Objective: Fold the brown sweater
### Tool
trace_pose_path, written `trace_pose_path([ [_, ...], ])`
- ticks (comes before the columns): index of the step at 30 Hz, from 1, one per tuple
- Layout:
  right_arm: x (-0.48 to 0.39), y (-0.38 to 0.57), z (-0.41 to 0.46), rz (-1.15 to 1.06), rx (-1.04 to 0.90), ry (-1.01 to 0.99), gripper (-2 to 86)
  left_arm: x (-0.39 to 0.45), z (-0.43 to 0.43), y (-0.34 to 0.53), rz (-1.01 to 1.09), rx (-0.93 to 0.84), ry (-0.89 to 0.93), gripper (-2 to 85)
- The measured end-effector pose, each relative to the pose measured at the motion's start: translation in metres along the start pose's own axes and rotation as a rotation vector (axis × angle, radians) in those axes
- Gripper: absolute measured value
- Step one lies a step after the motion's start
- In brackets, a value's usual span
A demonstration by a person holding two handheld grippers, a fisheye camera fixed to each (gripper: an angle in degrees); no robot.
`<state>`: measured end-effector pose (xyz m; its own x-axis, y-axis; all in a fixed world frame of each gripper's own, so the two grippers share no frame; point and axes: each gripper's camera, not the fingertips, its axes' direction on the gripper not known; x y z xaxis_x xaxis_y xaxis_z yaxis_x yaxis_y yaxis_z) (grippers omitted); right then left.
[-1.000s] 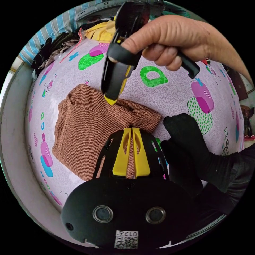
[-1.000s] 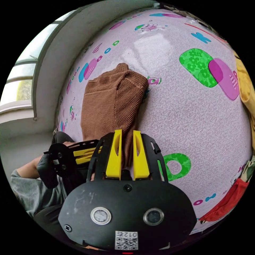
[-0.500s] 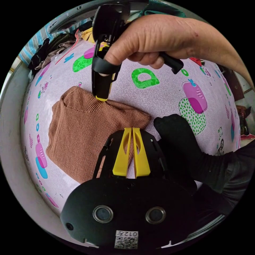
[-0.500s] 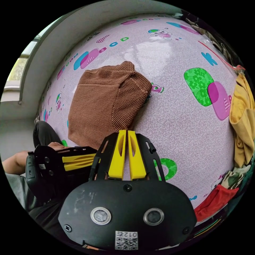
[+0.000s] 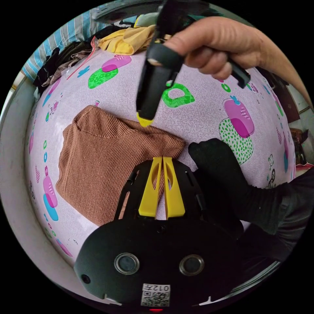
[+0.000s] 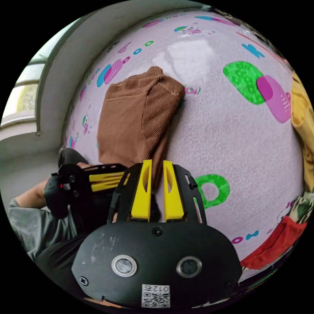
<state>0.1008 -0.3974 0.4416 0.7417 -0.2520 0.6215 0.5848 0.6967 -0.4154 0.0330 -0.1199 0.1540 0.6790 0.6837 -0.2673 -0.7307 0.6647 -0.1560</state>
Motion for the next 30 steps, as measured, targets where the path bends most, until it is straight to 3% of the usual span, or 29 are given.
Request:
trace_pose_path([
  [5, 0.016, 0.017, 0.016, 0.043, -0.017, -0.091, 9.8, -0.005, 0.002, 0.002, 0.009, -0.002, 0.0, -0.2],
  [15, 0.008, 0.014, 0.036, -0.02, -0.05, 0.021, 5.6, -0.03, -0.012, 0.04, -0.044, -0.02, -0.015, -0.2],
  [30, 0.0, 0.018, 0.039, -0.067, -0.048, 0.09, 3.4, -0.091, -0.002, 0.136, -0.192, -0.222, -0.107, -0.1],
])
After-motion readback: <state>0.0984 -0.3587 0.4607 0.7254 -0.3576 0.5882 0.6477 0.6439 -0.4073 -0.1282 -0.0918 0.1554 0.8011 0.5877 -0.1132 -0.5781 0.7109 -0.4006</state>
